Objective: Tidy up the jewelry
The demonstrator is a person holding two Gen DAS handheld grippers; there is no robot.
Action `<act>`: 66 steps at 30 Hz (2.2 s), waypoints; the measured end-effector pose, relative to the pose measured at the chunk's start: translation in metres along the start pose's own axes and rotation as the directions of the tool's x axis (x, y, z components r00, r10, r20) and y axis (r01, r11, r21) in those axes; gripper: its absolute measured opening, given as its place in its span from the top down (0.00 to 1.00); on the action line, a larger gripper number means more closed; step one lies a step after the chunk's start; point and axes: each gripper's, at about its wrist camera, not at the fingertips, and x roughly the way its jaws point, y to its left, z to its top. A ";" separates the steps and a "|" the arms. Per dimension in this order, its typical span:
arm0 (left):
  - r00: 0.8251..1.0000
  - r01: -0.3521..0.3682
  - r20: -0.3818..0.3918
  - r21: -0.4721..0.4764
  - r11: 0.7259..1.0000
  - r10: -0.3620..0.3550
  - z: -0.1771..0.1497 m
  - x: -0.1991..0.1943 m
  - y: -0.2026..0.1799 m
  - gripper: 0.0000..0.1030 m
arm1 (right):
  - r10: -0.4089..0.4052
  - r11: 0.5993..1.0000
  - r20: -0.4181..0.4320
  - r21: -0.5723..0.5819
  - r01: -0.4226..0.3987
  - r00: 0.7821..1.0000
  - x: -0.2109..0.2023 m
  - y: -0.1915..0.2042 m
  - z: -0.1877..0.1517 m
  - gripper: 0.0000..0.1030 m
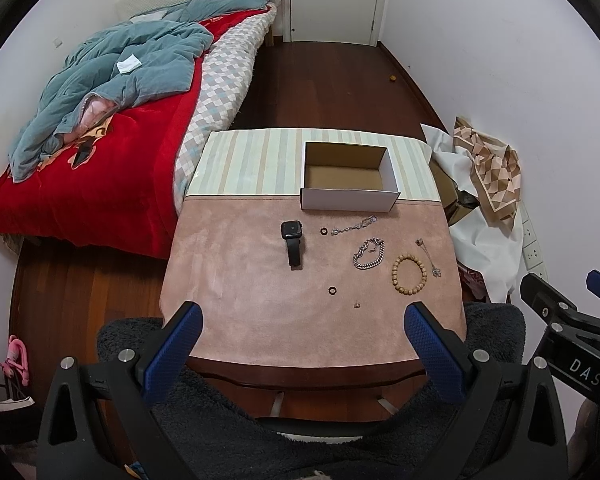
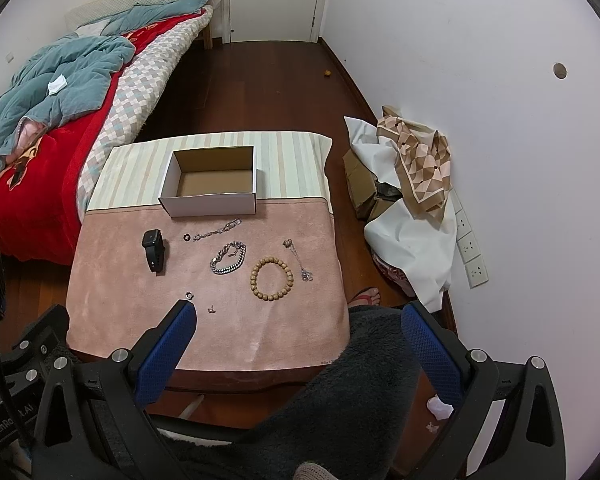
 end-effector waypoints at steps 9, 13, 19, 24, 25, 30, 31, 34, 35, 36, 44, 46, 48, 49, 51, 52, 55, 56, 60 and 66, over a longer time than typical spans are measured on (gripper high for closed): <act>1.000 -0.001 0.003 -0.004 1.000 0.001 0.000 -0.001 0.000 0.00 | -0.003 1.000 0.002 -0.002 0.003 1.000 -0.001 0.001 0.000 0.00; 1.000 -0.001 0.007 -0.007 1.000 0.001 0.003 -0.004 0.001 0.00 | -0.004 1.000 0.003 -0.002 0.004 1.000 -0.001 0.000 0.000 0.00; 1.000 -0.002 0.011 -0.007 1.000 0.002 0.003 -0.005 0.001 0.00 | -0.004 1.000 0.003 -0.002 0.004 1.000 -0.001 0.000 0.000 0.00; 1.000 0.000 0.009 -0.008 1.000 0.000 0.003 -0.004 0.001 0.00 | -0.003 1.000 0.006 0.000 0.003 1.000 -0.001 -0.002 0.000 0.00; 1.000 -0.003 0.010 -0.006 1.000 0.003 0.003 -0.004 0.001 0.00 | -0.003 1.000 0.009 0.005 0.003 1.000 0.000 -0.003 0.001 0.00; 0.997 -0.065 0.039 -0.011 0.998 0.065 0.014 0.008 0.007 0.00 | -0.019 1.000 0.012 0.024 0.019 1.000 0.017 -0.011 0.006 0.00; 0.996 -0.079 0.045 -0.019 0.997 0.080 0.019 0.014 0.010 0.00 | -0.025 0.999 0.003 0.029 0.025 1.000 0.025 -0.013 0.007 0.00; 0.991 -0.123 0.043 -0.021 0.992 0.123 0.032 0.037 0.018 0.00 | -0.030 0.998 -0.034 0.051 0.032 0.999 0.054 -0.016 0.011 0.00; 0.989 -0.139 0.038 -0.020 0.990 0.140 0.036 0.046 0.021 0.00 | -0.032 0.998 -0.047 0.055 0.035 0.998 0.065 -0.017 0.013 0.00; 0.988 -0.151 0.030 -0.019 0.988 0.151 0.039 0.055 0.023 0.00 | -0.037 0.997 -0.060 0.059 0.041 0.998 0.075 -0.019 0.014 0.00; 0.974 -0.216 -0.075 0.008 0.976 0.216 0.059 0.150 0.034 0.00 | -0.011 0.995 -0.187 0.091 0.029 0.982 0.176 -0.013 0.022 0.00; 0.967 -0.227 -0.114 0.018 0.974 0.227 0.061 0.175 0.036 0.00 | -0.013 0.995 -0.217 0.094 0.034 0.976 0.201 -0.008 0.023 0.00; 0.961 -0.232 -0.148 0.022 0.972 0.233 0.062 0.200 0.039 0.01 | -0.013 0.994 -0.251 0.104 0.040 0.968 0.227 -0.006 0.022 0.02; 0.958 -0.231 -0.167 0.021 0.973 0.231 0.061 0.210 0.040 0.01 | -0.012 0.993 -0.266 0.111 0.043 0.964 0.240 -0.006 0.021 0.04; 0.955 -0.215 -0.211 0.003 0.977 0.210 0.059 0.231 0.043 0.01 | -0.013 0.992 -0.300 0.119 0.051 0.954 0.258 -0.004 0.020 0.12; 0.950 -0.214 -0.232 -0.004 0.977 0.207 0.057 0.240 0.044 0.01 | -0.010 0.991 -0.321 0.126 0.053 0.947 0.271 -0.004 0.017 0.17; 0.944 -0.191 -0.277 -0.014 0.981 0.180 0.053 0.262 0.043 0.01 | 0.007 0.988 -0.373 0.145 0.051 0.928 0.301 -0.003 0.009 0.24; 0.943 -0.182 -0.285 -0.011 0.983 0.172 0.052 0.269 0.042 0.01 | 0.017 0.987 -0.390 0.153 0.046 0.920 0.309 -0.002 0.006 0.27; 0.937 -0.164 -0.308 0.023 0.986 0.163 0.045 0.285 0.034 0.01 | 0.039 0.986 -0.428 0.163 0.035 0.903 0.330 0.001 -0.005 0.41; 0.937 -0.143 -0.318 0.036 0.989 0.147 0.041 0.296 0.033 0.03 | 0.079 0.988 -0.441 0.157 -0.010 0.894 0.339 0.006 -0.010 0.66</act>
